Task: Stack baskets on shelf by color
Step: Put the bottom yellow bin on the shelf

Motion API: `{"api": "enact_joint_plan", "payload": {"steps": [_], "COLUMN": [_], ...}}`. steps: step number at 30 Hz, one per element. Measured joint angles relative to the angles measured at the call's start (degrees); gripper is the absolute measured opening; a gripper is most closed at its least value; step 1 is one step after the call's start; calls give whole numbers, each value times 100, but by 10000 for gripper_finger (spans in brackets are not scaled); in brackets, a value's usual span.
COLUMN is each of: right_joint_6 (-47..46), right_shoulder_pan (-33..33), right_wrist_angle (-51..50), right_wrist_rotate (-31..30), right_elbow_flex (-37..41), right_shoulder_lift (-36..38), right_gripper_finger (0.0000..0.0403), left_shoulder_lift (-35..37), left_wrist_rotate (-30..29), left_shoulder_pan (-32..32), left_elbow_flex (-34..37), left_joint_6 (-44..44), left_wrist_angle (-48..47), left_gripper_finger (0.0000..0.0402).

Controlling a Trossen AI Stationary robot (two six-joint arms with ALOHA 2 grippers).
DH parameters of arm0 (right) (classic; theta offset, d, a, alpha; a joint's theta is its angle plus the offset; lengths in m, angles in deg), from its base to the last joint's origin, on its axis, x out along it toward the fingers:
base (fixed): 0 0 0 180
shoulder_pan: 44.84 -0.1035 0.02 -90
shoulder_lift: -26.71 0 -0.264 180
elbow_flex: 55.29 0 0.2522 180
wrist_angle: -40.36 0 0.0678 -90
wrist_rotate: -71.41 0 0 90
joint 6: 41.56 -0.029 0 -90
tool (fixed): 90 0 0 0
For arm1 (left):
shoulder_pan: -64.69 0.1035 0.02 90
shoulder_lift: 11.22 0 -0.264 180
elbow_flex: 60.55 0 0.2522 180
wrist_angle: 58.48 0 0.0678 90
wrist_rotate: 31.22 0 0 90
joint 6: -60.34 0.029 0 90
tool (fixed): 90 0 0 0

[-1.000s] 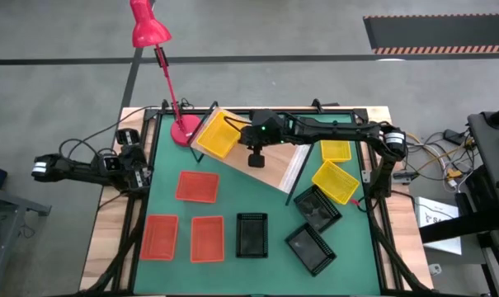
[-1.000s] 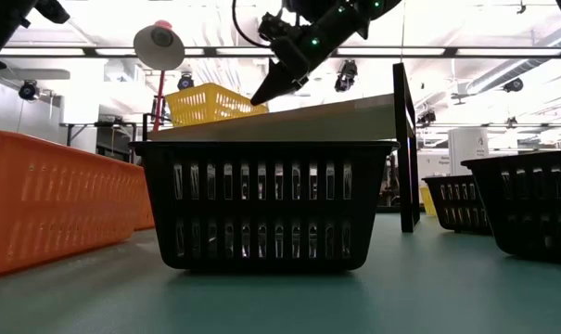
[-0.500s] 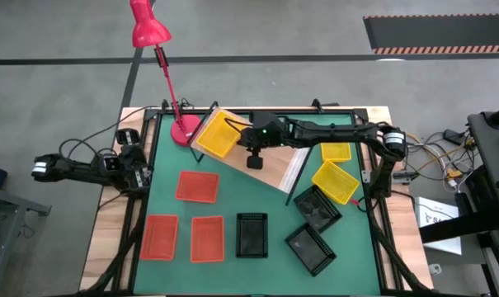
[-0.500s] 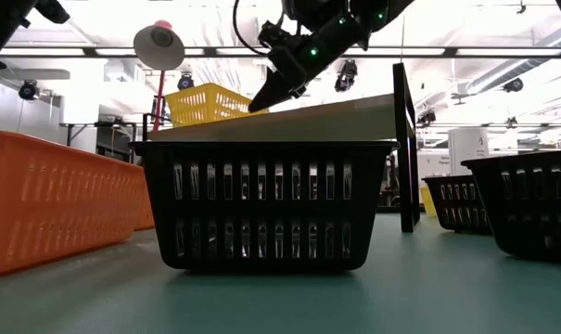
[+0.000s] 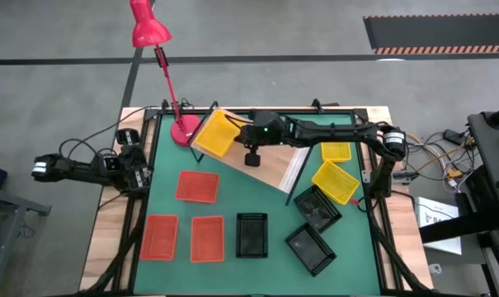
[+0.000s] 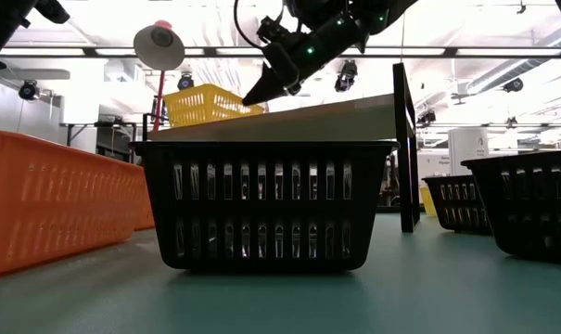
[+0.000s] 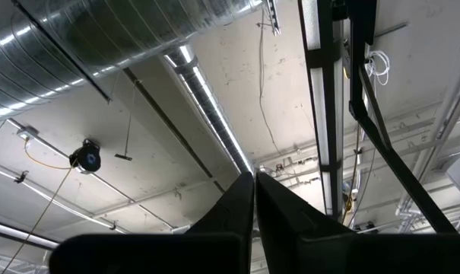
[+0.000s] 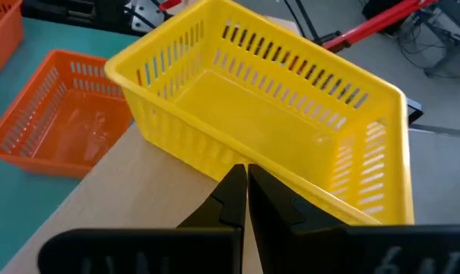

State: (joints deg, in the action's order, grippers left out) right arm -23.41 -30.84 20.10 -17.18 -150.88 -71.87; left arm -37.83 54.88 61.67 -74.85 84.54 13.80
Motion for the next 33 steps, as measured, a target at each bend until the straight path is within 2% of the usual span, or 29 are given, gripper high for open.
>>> {"api": "enact_joint_plan", "payload": {"steps": [7,16,33], "right_joint_6": [20,78,88], "right_shoulder_pan": [31,31,30], "right_wrist_angle": [14,311,445], "right_wrist_rotate": [-3,8,-4], "right_elbow_flex": [8,26,17], "right_shoulder_lift": [-2,-371,-352], "right_gripper_finger": [8,8,8], "left_shoulder_lift": [2,2,1], "left_wrist_rotate": [0,2,1], "left_shoulder_pan": [0,2,1], "left_elbow_flex": [0,0,-1], "left_joint_6": [0,0,0], "left_wrist_angle": [0,2,2], "left_gripper_finger": [1,1,1]}}
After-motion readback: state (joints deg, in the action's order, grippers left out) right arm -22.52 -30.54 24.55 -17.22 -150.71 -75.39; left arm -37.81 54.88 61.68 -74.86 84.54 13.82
